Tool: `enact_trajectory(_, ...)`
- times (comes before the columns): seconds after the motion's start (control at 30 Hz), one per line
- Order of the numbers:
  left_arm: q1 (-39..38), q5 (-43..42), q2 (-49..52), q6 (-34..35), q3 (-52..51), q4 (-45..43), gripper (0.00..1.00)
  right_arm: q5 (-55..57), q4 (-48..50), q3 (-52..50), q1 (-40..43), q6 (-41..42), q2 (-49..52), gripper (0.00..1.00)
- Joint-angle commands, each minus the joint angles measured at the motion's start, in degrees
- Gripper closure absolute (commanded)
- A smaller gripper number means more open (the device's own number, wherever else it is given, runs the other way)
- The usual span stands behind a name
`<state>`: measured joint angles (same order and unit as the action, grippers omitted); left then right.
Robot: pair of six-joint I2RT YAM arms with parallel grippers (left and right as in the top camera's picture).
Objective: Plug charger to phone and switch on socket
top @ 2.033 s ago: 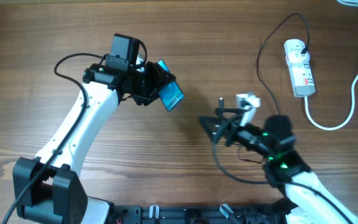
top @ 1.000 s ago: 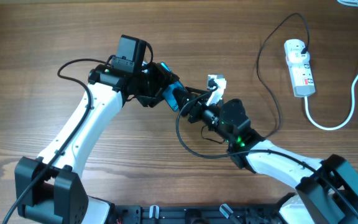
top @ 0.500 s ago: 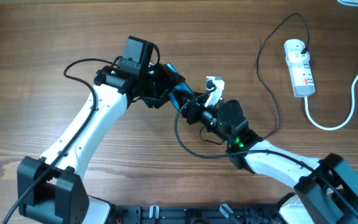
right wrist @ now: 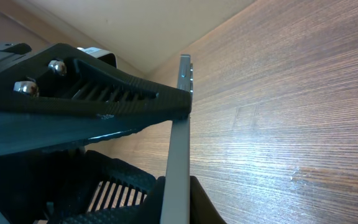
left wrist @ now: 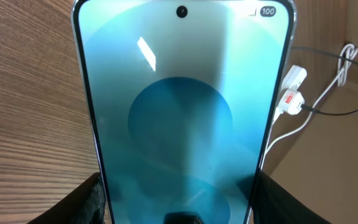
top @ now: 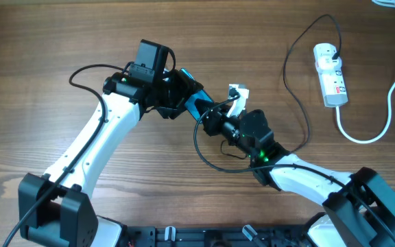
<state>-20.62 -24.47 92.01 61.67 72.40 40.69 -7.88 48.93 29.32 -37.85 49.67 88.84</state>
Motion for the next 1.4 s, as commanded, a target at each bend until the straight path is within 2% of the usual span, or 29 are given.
enact_trajectory(0.0, -0.3, -1.4, -1.2, 0.3, 1.2, -0.4, 0.65, -5.0, 2.3, 1.2, -0.6, 0.0, 0.2, 0.94)
enact_trajectory(0.1, -0.3, -1.4, -1.2, 0.3, 1.2, -0.4, 0.65, -6.2, 4.4, 1.2, -0.6, 0.1, 0.2, 0.96)
enact_trajectory(0.17, -0.3, -1.4, -1.2, 0.3, 1.2, -0.4, 0.57, -6.2, 4.6, 1.2, -0.6, 1.5, 0.2, 0.96)
enact_trajectory(0.23, -0.1, -1.3, -1.2, 0.0, 1.2, -0.4, 0.33, -6.2, 4.3, 1.2, -0.5, 1.8, 0.2, 0.95)
enact_trajectory(0.3, 0.5, -1.0, -1.2, -0.7, 1.2, -0.5, 0.11, -6.1, 4.4, 1.2, -0.5, 5.9, 0.2, 0.96)
enact_trajectory(0.33, 1.0, -1.0, -1.3, -1.9, 1.2, -0.7, 0.03, -6.1, 4.4, 1.2, -0.4, 7.9, 0.2, 0.96)
enact_trajectory(0.37, 1.9, -1.0, -1.4, -3.6, 1.2, -0.7, 0.00, -6.0, 4.2, 1.2, 0.2, 11.3, 0.2, 0.96)
enact_trajectory(0.5, 7.8, -3.4, -3.2, -9.1, 1.2, -0.7, 0.00, -9.8, 3.9, 1.2, 3.6, 22.1, 0.2, 0.96)
enact_trajectory(0.6, 14.8, -6.6, -7.4, -13.6, 1.2, 0.0, 0.00, -19.8, 3.7, 1.2, 8.6, 37.4, 0.2, 0.95)
enact_trajectory(0.67, 19.3, -7.0, -10.8, -16.4, 1.2, 1.5, 0.00, -27.2, 3.7, 1.2, 11.7, 44.5, 0.2, 0.95)
enact_trajectory(0.8, 27.4, -7.0, -18.5, -21.0, 1.2, 7.8, 0.00, -39.0, 3.8, 1.2, 14.4, 56.6, 0.2, 0.95)
enact_trajectory(0.87, 30.9, -7.0, -22.8, -21.4, 1.2, 12.1, 0.00, -44.2, 3.8, 1.2, 14.5, 69.0, 0.2, 0.96)
enact_trajectory(0.97, 33.3, -7.0, -27.7, -21.4, 1.2, 15.8, 0.00, -45.0, 4.0, 1.2, 14.5, 69.0, 0.2, 0.96)
enact_trajectory(1.13, 32.9, -7.0, -33.6, -21.4, 1.2, 21.1, 0.00, -41.9, 3.8, 1.2, 14.5, 69.0, 0.2, 0.96)
enact_trajectory(1.37, 30.1, -7.0, -34.3, -21.4, 0.9, 31.5, 0.00, -42.3, 3.7, 2.3, 15.8, 69.0, 0.2, 0.96)
